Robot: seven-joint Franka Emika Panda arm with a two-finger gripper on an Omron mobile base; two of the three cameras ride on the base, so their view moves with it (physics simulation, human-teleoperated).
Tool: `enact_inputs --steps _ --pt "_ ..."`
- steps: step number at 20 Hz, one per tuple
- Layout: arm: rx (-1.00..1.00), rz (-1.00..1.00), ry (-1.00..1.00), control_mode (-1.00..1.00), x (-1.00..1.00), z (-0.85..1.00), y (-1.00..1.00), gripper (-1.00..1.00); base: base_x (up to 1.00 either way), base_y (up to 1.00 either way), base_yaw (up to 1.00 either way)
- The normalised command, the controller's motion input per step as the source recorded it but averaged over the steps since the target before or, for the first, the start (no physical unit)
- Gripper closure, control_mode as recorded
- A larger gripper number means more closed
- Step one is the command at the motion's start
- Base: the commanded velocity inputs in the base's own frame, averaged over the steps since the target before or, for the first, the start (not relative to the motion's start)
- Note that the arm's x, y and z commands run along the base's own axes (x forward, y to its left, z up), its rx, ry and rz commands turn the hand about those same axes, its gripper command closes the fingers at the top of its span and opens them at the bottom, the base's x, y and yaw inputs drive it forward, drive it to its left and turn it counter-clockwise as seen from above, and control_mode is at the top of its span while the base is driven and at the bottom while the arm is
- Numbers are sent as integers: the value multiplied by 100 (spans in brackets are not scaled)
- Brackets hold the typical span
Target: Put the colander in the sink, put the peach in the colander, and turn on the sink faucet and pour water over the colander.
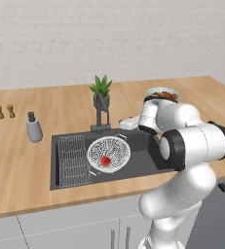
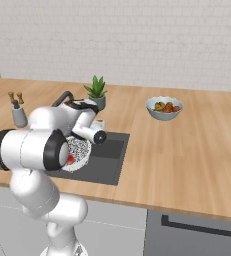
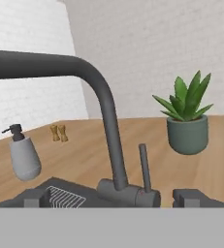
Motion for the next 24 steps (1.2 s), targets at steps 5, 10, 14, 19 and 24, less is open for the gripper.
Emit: enact_inputs --steps 5,10,14,19,24 --pt "0 0 -18 -100 30 0 -8 -100 0 0 0" --pt "0 2 -11 -100 8 0 2 -100 0 0 0" --pt "0 0 -5 -100 24 -13 3 -100 0 0 0" --pt "0 1 0 -100 34 -3 0 -100 0 0 0" --pt "0 3 0 -100 48 0 0 -100 0 0 0"
